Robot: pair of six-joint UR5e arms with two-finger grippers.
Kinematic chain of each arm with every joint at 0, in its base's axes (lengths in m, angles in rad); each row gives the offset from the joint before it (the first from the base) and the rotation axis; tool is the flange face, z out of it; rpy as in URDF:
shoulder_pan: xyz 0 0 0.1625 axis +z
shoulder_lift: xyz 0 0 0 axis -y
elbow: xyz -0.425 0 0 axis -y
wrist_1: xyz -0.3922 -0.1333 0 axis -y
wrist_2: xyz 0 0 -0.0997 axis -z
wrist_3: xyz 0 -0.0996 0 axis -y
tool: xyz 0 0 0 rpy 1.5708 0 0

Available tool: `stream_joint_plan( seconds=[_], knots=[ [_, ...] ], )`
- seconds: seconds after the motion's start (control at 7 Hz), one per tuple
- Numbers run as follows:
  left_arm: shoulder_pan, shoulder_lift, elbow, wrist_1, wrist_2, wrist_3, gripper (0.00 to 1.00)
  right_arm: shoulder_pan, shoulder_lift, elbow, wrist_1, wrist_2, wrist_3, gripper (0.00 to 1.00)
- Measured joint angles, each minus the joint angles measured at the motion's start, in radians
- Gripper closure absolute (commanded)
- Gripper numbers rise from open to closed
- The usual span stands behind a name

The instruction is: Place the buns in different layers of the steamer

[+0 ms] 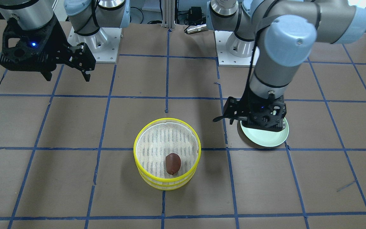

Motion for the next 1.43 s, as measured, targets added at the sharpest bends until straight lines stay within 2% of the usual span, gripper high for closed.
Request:
stream_joint_plan(
  seconds=[0.14,0.43,0.71,1.0,1.43],
  knots=[
    [0.062,0.063,0.000,-0.103,-0.005,0.026,0.00,-0.005,-0.001,0.001,0.000,0.000,0.000,0.00],
    [0.116,0.151,0.007,-0.203,-0.016,0.038,0.00,-0.008,-0.005,0.008,0.000,-0.002,-0.003,0.00],
    [0.114,0.203,0.006,-0.230,-0.032,0.039,0.00,-0.009,-0.006,0.011,-0.001,-0.007,-0.010,0.00],
    [0.091,0.211,-0.008,-0.228,-0.078,0.038,0.00,-0.008,-0.007,0.012,-0.002,-0.003,-0.012,0.00],
    [0.063,0.209,-0.018,-0.218,-0.087,0.045,0.00,-0.017,-0.008,0.012,-0.002,-0.012,-0.020,0.00]
  ],
)
